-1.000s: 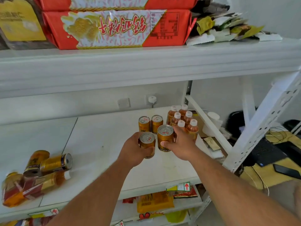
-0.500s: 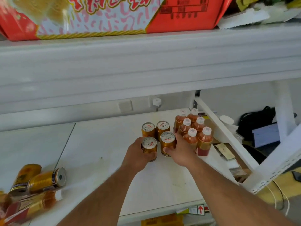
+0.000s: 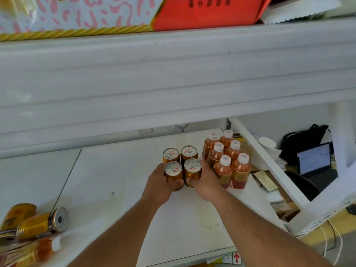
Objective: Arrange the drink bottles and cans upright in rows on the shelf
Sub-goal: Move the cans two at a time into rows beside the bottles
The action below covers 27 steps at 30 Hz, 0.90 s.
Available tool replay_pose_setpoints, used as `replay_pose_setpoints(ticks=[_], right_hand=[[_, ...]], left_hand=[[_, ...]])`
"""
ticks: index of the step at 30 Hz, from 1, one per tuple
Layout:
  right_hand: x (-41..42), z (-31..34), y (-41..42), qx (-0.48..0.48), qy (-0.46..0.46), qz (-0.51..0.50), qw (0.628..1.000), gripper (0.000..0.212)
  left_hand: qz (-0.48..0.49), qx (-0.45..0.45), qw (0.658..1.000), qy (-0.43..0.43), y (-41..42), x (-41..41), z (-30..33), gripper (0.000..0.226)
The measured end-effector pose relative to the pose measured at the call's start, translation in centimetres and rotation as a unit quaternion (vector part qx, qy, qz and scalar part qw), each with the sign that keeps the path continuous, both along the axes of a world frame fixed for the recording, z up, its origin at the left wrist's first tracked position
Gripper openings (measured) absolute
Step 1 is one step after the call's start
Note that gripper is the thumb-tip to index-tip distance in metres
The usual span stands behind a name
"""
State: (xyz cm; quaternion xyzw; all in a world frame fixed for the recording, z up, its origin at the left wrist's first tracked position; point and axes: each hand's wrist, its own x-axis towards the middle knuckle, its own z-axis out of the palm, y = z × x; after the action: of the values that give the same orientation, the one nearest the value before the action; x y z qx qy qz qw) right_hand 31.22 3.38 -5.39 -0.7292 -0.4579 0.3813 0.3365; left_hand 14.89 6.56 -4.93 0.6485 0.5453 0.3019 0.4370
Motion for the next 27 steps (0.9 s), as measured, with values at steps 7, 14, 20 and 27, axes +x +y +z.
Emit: replay_pose_setpoints(ticks=[7,14,20,27], right_hand=[[-0.3,0.2,-0.3,-0.008,-0.010,-0.002,1.000,0.093],[-3.4,2.4,-4.5,0.076,-0.160,-0.001,0.984,0.071],[-5.1,7.2,-7.5,0.079,-0.330,0.184,0.923,0.066],[-6.3,9.5,-10.4,-0.016,-0.373,0.307,0.876,0.081]], left_hand=[[-0.026,0.019,0.999,0.016,-0.6,-0.3,1.0,0.069],[-0.038,0.029,0.960,0.275,-2.8,-2.9,2.7,0.090],[-0.065,0.063,0.918,0.386,-5.7,-5.6,5.0,0.077],[-0.002,0.072,0.921,0.384,-11.9,-7.2,7.7,0.071]])
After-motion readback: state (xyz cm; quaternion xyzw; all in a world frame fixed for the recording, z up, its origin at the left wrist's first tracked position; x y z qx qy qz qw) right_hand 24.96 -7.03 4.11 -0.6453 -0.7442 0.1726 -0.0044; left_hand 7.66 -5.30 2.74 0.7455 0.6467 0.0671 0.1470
